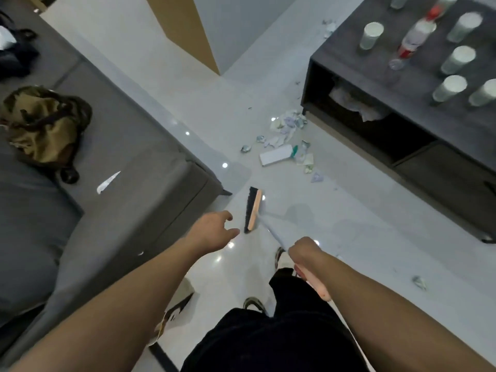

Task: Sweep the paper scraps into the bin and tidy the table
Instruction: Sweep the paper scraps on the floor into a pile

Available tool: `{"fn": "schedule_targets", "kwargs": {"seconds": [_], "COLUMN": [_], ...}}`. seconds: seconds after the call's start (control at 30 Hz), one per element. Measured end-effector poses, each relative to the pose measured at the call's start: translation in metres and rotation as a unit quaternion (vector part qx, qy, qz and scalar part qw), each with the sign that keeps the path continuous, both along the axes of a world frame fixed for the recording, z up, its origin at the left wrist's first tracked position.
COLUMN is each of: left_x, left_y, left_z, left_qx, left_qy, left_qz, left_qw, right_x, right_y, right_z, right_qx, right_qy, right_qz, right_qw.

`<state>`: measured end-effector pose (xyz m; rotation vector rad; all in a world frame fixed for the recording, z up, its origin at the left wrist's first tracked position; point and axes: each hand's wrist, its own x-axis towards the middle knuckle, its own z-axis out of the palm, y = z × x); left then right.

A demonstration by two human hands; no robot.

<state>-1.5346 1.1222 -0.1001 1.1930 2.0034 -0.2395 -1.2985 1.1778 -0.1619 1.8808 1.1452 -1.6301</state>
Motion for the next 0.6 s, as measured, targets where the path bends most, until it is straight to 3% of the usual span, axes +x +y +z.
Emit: {"fn": "schedule_targets", "kwargs": {"seconds": [0.13, 0.23, 0.43, 0.6], "left_x": [0.018, 0.029, 0.015, -0.046], "left_y": [0.063, 0.108, 0.176, 0.222], "left_z": [0.001, 0.008, 0.017, 0.011], "left_qx": [0.015, 0.037, 0.069, 0.094], "left_qy": [-0.032, -0.05, -0.066, -0.063], "left_qz": [-0.019, -0.052, -0.098, -0.098], "left_qw": [0.999, 0.997, 0.991, 0.989], "right_x": [0.058, 0.071, 0.027, -0.07], "right_y": [0.027, 0.035, 0.074, 0.147], "right_z": [0.024, 0.045, 0.064, 0.055], "right_qx": [0.021, 0.035, 0.055, 0.079], "right_qy": [-0.105, -0.131, -0.1, -0.021], "right_qz": [0.095, 0.143, 0.081, 0.036], "right_qw": [0.99, 0.98, 0.99, 0.996]}}
